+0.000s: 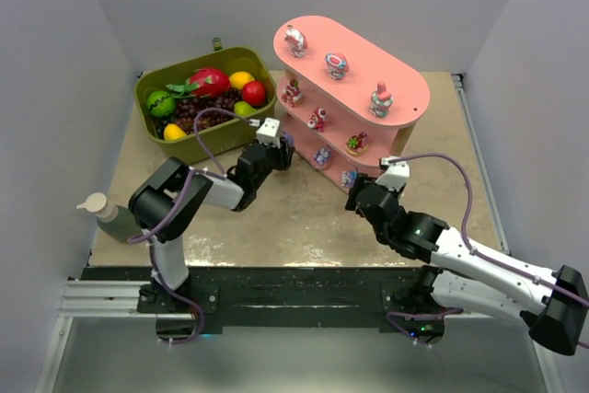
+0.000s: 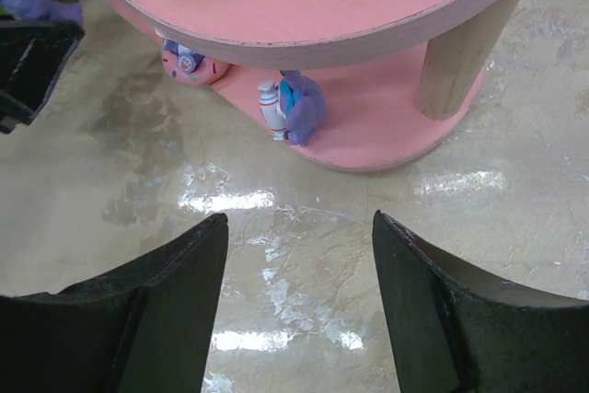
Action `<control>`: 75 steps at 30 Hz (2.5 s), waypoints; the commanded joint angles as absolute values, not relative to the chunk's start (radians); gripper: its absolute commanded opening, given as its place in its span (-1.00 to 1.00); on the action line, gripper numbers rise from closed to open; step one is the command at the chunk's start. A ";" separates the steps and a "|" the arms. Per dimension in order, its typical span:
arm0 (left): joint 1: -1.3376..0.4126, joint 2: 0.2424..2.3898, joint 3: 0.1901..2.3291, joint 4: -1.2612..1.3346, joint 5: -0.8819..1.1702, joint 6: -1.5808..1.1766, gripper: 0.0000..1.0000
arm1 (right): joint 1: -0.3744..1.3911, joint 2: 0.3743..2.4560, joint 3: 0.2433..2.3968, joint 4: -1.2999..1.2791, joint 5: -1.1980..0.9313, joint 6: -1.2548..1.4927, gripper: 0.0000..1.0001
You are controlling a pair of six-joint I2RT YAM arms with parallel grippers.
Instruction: Place and organize the plastic toys onto the shelf
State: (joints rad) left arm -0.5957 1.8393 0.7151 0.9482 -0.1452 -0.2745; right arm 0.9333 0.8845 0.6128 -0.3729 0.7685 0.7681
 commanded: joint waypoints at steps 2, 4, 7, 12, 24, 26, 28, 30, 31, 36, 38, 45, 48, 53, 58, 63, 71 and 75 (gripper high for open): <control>-0.591 1.916 0.850 0.865 -0.129 -0.288 -1.00 | 0.923 0.850 0.626 -0.353 0.805 0.755 0.35; -0.589 1.939 0.890 0.847 -0.130 -0.287 -1.00 | 0.923 0.844 0.624 -0.359 0.805 0.755 0.36; -0.586 1.959 0.929 0.827 -0.111 -0.291 -1.00 | 0.922 0.831 0.624 -0.367 0.805 0.753 0.36; -0.584 1.986 0.988 0.784 -0.107 -0.296 -1.00 | 0.920 0.813 0.623 -0.374 0.811 0.752 0.36; -0.574 2.036 1.031 0.719 -0.104 -0.371 -1.00 | 0.917 0.796 0.630 -0.397 0.819 0.752 0.36; -0.571 2.042 1.037 0.712 -0.098 -0.382 -1.00 | 0.917 0.796 0.632 -0.399 0.822 0.752 0.36; -0.566 2.049 1.048 0.701 -0.089 -0.393 -1.00 | 0.917 0.796 0.634 -0.402 0.822 0.752 0.36; -0.561 2.057 1.058 0.689 -0.084 -0.397 -0.95 | 0.917 0.795 0.635 -0.405 0.824 0.752 0.36; -0.558 2.059 1.060 0.686 -0.084 -0.403 -0.84 | 0.916 0.793 0.637 -0.405 0.825 0.752 0.36; -0.557 2.056 1.052 0.692 -0.083 -0.397 -0.59 | 0.916 0.788 0.634 -0.407 0.828 0.752 0.37; -0.558 2.054 1.058 0.678 -0.100 -0.387 -0.49 | 0.916 0.790 0.634 -0.405 0.828 0.753 0.37; -0.565 2.045 1.065 0.629 -0.179 -0.387 -0.21 | 0.916 0.802 0.630 -0.396 0.824 0.755 0.37; -0.574 2.051 1.084 0.603 -0.202 -0.387 -0.11 | 0.914 0.807 0.632 -0.396 0.824 0.755 0.38; -0.574 2.063 1.095 0.594 -0.196 -0.388 0.12 | 0.914 0.805 0.634 -0.399 0.828 0.755 0.38; -0.574 2.074 1.092 0.597 -0.189 -0.390 0.29 | 0.913 0.804 0.637 -0.403 0.835 0.753 0.38; -0.574 2.062 1.071 0.626 -0.190 -0.387 0.37 | 0.911 0.811 0.634 -0.399 0.833 0.755 0.38; -0.575 2.002 1.008 0.679 -0.187 -0.377 0.52 | 0.908 0.818 0.630 -0.390 0.830 0.758 0.39; -0.578 1.961 0.971 0.687 -0.180 -0.371 0.67 | 0.907 0.821 0.634 -0.399 0.830 0.762 0.39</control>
State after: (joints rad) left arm -0.5720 2.0251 1.0115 0.6792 -0.1864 -0.3832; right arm 0.9138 0.8181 0.6128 -0.4038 0.7940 0.7582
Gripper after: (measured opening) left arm 0.785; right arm 0.691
